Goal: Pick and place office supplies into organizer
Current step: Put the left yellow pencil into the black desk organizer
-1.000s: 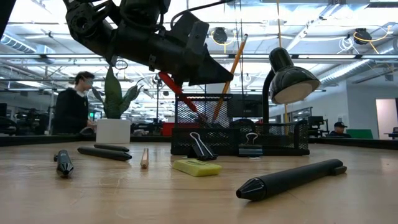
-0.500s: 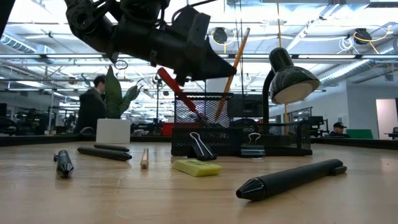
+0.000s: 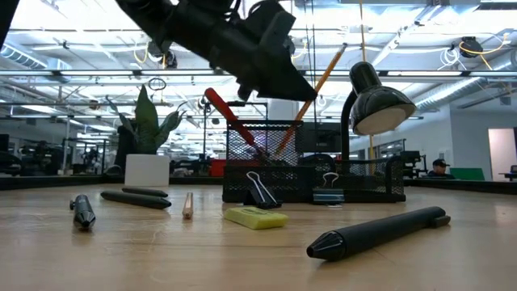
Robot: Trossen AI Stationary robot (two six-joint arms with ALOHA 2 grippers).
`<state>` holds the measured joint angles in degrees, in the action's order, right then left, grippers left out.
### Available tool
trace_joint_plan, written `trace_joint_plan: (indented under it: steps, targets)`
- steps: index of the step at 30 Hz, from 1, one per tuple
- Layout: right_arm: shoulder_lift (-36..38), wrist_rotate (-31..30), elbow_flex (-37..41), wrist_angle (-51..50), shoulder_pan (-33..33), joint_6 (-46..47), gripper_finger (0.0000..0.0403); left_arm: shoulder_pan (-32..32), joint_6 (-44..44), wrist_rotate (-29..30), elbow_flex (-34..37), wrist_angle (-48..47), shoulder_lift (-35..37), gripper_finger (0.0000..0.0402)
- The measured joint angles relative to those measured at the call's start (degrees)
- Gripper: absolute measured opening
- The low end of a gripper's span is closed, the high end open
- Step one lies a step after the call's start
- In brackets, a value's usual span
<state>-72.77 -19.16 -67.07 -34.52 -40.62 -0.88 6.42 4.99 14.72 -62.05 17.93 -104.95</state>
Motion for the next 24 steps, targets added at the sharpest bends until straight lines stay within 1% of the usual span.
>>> trace_joint_plan:
  steps: [3, 6, 18, 24]
  targets:
    - [0.0, 0.0, 0.0, 0.0, 0.0, 0.3, 0.007, -0.1, 0.1, 0.0, -1.4, -4.2, 0.0, 0.0031]
    - [0.0, 0.0, 0.0, 0.0, 0.0, 0.4, 0.007, -0.5, 1.9, 0.0, -1.4, -6.3, 0.0, 0.0031]
    - [0.0, 0.0, 0.0, 0.0, 0.0, 0.3, 0.007, -0.7, 2.9, 0.1, -1.1, -6.2, 0.0, 0.0031]
    - [0.0, 0.0, 0.0, 0.0, 0.0, 0.3, 0.007, -0.7, 3.7, -1.6, -1.1, -6.4, 0.0, 0.0031]
